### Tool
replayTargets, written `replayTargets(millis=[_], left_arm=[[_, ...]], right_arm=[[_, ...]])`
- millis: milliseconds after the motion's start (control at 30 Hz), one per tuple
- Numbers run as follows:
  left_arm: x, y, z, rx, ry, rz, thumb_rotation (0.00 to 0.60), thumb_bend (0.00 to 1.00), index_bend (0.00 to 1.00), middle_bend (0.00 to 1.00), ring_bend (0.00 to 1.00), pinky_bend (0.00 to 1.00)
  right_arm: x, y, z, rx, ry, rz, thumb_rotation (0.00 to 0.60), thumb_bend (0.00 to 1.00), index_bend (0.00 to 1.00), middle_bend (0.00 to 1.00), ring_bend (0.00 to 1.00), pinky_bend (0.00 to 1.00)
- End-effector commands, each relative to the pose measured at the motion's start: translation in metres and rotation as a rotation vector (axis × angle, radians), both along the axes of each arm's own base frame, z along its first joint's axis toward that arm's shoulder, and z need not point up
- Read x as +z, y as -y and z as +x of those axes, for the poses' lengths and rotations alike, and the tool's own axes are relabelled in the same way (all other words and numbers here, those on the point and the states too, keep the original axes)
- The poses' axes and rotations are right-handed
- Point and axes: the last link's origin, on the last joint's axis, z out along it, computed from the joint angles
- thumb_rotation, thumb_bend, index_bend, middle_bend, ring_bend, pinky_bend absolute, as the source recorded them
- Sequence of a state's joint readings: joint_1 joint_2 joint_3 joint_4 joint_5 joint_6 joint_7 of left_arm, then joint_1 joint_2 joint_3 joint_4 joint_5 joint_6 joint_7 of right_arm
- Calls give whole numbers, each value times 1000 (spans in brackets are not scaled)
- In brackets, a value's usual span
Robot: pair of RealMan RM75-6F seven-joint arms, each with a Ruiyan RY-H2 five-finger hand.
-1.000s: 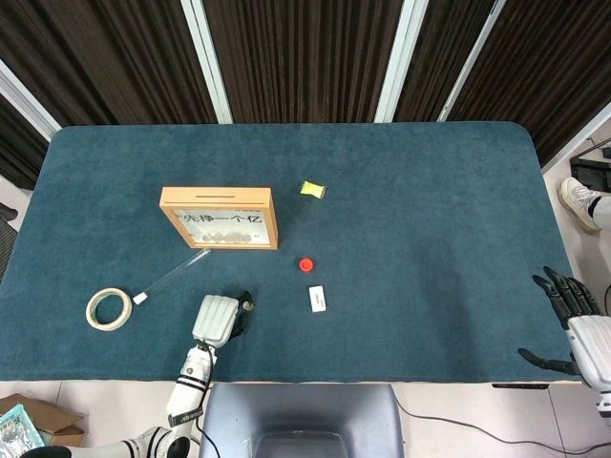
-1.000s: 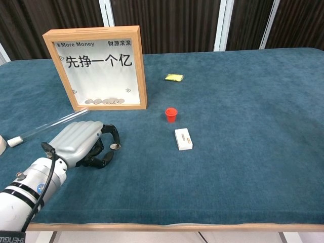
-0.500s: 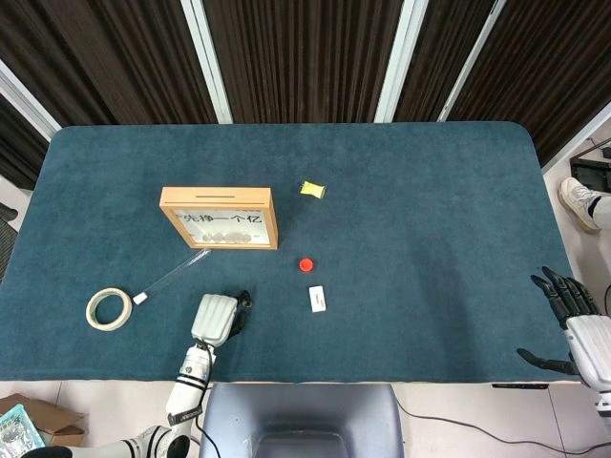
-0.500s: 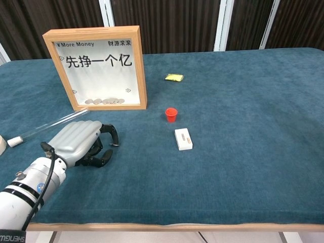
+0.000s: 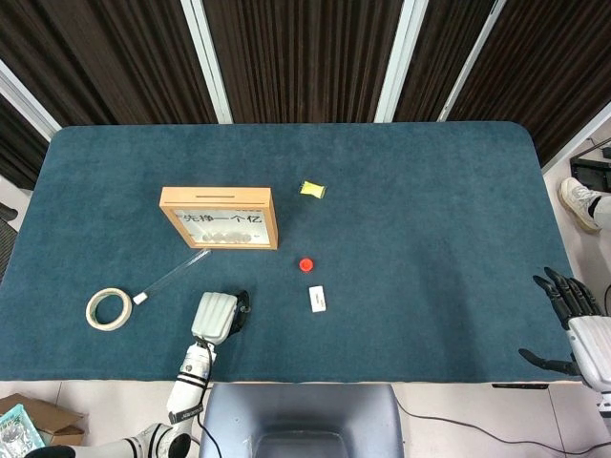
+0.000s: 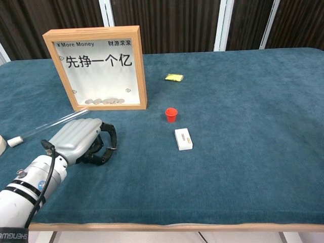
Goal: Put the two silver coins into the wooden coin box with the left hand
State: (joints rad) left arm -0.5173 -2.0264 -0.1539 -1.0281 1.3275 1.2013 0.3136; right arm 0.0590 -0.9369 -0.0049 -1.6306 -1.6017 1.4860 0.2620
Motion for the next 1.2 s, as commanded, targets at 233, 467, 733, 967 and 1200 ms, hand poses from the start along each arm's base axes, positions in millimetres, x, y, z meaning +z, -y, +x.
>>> replayTargets(millis=[233,467,733,967,1200], left_arm=[[2,-2,-1,-1,3,14,600,416,529,1000,1000,1000],[4,-2,0,-7,3,18,600,416,529,1000,1000,1000],[4,-2,1,-8,0,19,600,417,539,1000,1000,1000],[4,-3,1,-9,4,17,600,418,587,1000,1000,1000],[6,-4,2,-14,12,23,600,427,617,1000,1000,1000]], right_arm=[[-1,1,1,2,-1,7,600,121,0,0,0,0],[-2,1,1,0,-5,9,600,121,0,0,0,0],[-2,2,1,0,-5,10,600,121,0,0,0,0],[-3,2,0,-1,-7,10,600,121,0,0,0,0],[-3,2,0,-1,-10,12,600,121,0,0,0,0]])
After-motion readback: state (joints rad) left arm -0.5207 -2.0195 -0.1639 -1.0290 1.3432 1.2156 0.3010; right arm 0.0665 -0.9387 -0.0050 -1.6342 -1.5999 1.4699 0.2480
